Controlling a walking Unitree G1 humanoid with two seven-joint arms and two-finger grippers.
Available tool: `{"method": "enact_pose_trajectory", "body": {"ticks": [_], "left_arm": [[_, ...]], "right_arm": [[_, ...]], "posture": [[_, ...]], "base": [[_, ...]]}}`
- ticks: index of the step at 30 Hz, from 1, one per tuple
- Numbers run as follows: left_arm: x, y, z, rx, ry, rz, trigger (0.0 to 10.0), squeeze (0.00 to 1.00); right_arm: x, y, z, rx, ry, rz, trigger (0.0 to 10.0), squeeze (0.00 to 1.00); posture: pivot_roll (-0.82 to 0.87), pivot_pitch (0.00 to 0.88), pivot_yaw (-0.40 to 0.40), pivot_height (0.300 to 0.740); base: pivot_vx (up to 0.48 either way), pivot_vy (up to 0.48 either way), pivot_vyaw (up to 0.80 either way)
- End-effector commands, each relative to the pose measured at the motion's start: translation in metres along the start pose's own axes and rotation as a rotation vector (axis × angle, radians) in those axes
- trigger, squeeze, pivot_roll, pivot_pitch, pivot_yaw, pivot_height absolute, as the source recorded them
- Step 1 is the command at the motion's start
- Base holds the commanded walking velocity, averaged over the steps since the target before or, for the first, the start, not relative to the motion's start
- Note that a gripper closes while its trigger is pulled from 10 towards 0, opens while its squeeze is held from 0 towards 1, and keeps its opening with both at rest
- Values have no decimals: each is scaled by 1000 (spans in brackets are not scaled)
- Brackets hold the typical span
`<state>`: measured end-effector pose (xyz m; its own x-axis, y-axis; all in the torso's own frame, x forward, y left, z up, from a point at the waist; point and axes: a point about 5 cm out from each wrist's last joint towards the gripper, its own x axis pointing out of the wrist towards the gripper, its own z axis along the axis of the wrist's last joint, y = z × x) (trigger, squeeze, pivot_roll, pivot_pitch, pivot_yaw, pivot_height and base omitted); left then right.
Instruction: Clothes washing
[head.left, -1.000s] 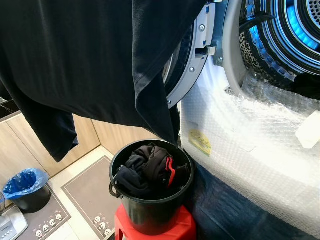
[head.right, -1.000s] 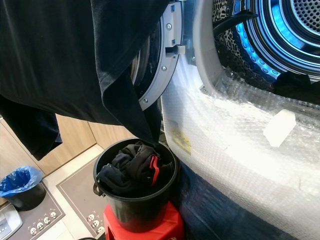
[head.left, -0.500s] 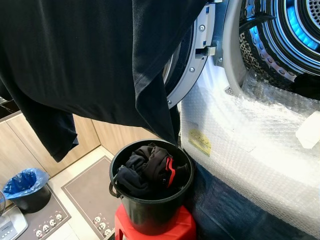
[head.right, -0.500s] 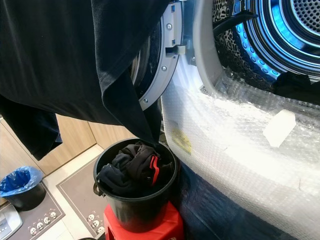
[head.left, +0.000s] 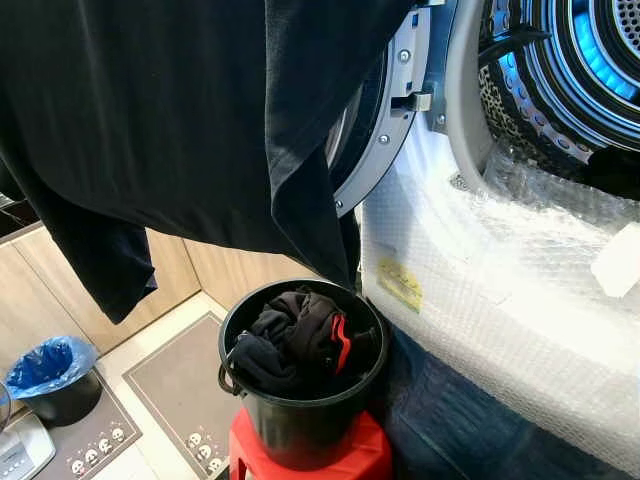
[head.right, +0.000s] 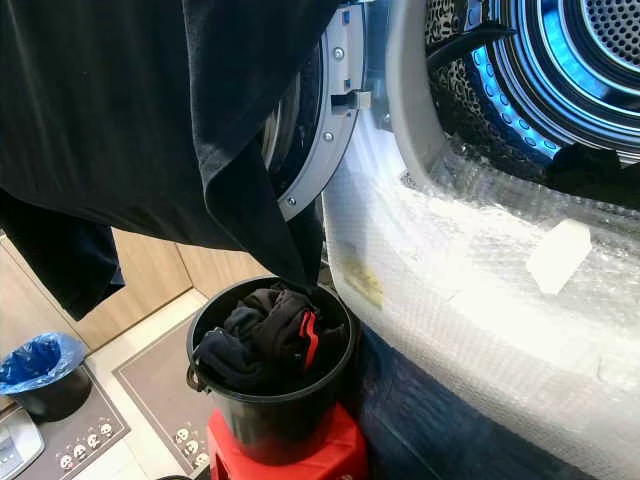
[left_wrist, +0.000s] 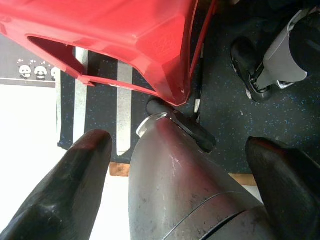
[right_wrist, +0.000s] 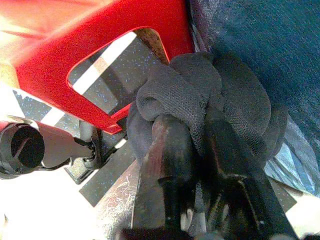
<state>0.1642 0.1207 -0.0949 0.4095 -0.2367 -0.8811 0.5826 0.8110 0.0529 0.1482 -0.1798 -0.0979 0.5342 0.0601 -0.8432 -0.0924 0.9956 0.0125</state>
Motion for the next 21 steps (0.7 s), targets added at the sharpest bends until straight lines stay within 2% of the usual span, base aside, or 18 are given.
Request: {"method": "enact_pose_trajectory", "body": {"ticks": [1, 21], "left_arm": [[-2, 3, -12, -11, 52, 12, 10000, 0], [-2, 3, -13, -5, 52, 15, 10000, 0]], "right_arm": [[1, 4, 1, -2, 5, 8, 10000, 0], [1, 3, 3, -27, 6, 8, 10000, 0]], "posture": [[-144, 0, 54, 740], [-141, 0, 48, 740]], "base": [[0, 0, 0], [0, 0, 0]]}}
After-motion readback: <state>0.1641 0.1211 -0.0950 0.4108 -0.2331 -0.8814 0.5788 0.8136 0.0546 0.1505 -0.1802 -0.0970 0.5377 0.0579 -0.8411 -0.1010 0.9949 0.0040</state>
